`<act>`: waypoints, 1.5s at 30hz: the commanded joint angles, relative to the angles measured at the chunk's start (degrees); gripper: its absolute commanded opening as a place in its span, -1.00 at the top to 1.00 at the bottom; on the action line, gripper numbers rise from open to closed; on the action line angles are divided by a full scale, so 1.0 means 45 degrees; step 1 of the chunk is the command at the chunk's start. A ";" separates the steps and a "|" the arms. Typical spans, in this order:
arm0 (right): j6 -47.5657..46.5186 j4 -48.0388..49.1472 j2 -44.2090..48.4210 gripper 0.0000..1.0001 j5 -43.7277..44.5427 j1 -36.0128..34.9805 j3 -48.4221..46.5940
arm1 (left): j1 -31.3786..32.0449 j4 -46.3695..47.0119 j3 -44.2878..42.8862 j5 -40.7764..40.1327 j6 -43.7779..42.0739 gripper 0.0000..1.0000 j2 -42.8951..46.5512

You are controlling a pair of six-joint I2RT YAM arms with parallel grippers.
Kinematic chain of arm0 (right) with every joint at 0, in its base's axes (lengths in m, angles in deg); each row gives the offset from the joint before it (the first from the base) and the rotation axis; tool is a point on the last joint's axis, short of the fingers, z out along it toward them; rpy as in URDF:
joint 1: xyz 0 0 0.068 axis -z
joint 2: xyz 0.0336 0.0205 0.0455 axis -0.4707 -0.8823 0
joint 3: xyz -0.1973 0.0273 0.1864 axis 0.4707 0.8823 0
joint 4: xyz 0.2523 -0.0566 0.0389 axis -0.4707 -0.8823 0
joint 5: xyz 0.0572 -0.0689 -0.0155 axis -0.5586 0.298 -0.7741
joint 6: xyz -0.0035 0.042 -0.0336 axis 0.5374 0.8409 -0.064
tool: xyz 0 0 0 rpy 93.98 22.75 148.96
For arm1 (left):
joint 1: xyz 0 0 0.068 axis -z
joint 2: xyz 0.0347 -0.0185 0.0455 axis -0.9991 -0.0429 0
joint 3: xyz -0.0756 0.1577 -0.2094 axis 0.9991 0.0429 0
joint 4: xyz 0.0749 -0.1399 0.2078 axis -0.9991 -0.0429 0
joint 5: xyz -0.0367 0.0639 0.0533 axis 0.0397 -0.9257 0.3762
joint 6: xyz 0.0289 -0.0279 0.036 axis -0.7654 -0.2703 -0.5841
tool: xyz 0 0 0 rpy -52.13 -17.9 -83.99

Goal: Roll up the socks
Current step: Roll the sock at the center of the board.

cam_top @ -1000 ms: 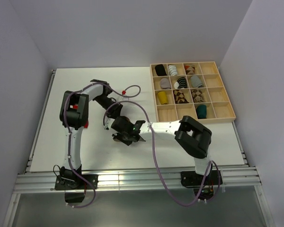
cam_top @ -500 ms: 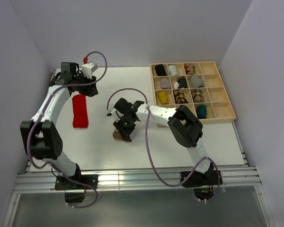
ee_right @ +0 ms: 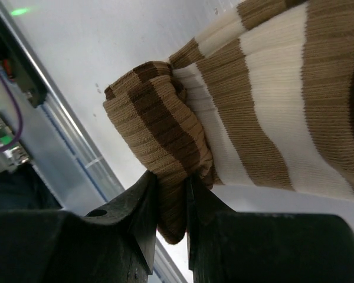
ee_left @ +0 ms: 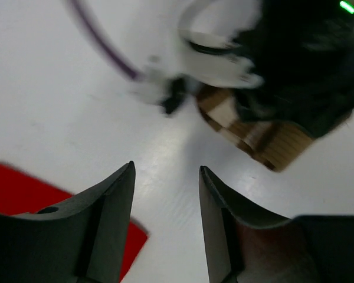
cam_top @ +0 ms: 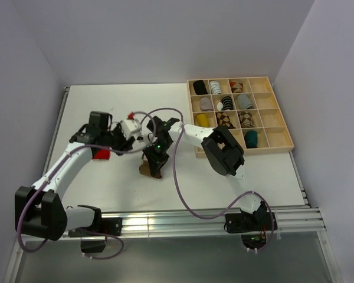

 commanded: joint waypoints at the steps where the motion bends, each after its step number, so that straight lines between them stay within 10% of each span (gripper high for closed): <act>1: 0.0165 -0.0598 -0.0661 0.96 -0.0609 -0.0013 -0.0230 | 0.1189 -0.0223 0.1403 0.0265 -0.2568 -0.06 0.1218; 19: 0.0067 -0.0598 -0.1130 0.96 -0.1118 0.0417 -0.0522 | 0.6052 0.3525 0.6033 -0.1921 -0.2160 -0.27 0.2333; 31: 0.0009 -0.0696 -0.1248 0.96 -0.1216 0.0495 -0.0699 | 0.6621 0.8272 0.7792 -0.4207 -0.1983 -0.27 0.2021; 45: -0.0069 -0.0715 -0.1345 0.96 -0.1509 0.0651 -0.0796 | 0.7402 0.8040 0.8379 -0.4325 -0.3116 -0.29 0.1573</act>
